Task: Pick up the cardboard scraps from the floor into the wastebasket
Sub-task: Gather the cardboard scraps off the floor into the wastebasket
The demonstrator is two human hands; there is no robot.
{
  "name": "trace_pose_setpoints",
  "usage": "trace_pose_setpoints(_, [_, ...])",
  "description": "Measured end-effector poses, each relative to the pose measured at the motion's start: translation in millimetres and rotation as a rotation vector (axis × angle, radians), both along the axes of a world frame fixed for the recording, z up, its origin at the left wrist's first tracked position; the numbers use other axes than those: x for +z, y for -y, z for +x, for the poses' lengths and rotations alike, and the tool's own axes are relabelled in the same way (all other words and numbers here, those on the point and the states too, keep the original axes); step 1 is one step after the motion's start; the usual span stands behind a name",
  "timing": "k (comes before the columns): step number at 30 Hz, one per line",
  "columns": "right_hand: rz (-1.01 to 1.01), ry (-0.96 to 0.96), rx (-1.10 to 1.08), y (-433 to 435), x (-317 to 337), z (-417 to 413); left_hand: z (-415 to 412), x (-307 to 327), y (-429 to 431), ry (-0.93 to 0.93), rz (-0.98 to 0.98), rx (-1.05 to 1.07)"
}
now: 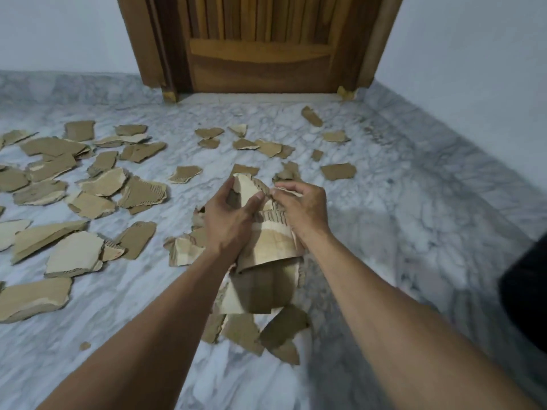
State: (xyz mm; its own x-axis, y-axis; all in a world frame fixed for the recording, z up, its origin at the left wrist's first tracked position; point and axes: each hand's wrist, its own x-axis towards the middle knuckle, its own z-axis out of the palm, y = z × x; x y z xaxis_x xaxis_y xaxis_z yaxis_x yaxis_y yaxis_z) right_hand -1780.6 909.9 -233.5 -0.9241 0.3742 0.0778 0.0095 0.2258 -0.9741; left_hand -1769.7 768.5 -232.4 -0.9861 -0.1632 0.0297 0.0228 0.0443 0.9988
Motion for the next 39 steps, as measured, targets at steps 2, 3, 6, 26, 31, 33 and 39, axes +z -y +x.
trace_pose_setpoints(2, [0.017, -0.040, -0.069, -38.4, 28.5, 1.9, -6.9, 27.4, -37.6, -0.030, 0.034, -0.073])
trace_pose_setpoints(3, [0.029, -0.066, -0.102, -58.4, 43.6, 5.0, -9.7, 41.1, -57.8, -0.048, 0.045, -0.114])
trace_pose_setpoints(6, [0.066, -0.119, -0.200, -122.5, 91.9, 20.5, -11.9, 79.5, -123.6, -0.105, 0.058, -0.220])
trace_pose_setpoints(26, [0.462, 0.056, -0.810, -499.8, 194.6, 218.7, 96.5, 164.0, -549.0, -0.389, -0.236, -0.782])
trace_pose_setpoints(31, [0.410, 0.159, -0.776, -500.8, 178.7, 239.3, 92.5, 144.6, -541.7, -0.361, -0.327, -0.833])
trace_pose_setpoints(33, [0.407, 0.169, -0.759, -490.2, 179.6, 238.4, 88.8, 141.6, -521.2, -0.396, -0.334, -0.773])
trace_pose_setpoints(39, [0.468, 0.136, -0.634, -412.6, 170.9, 200.0, 59.5, 107.3, -398.2, -0.404, -0.390, -0.547])
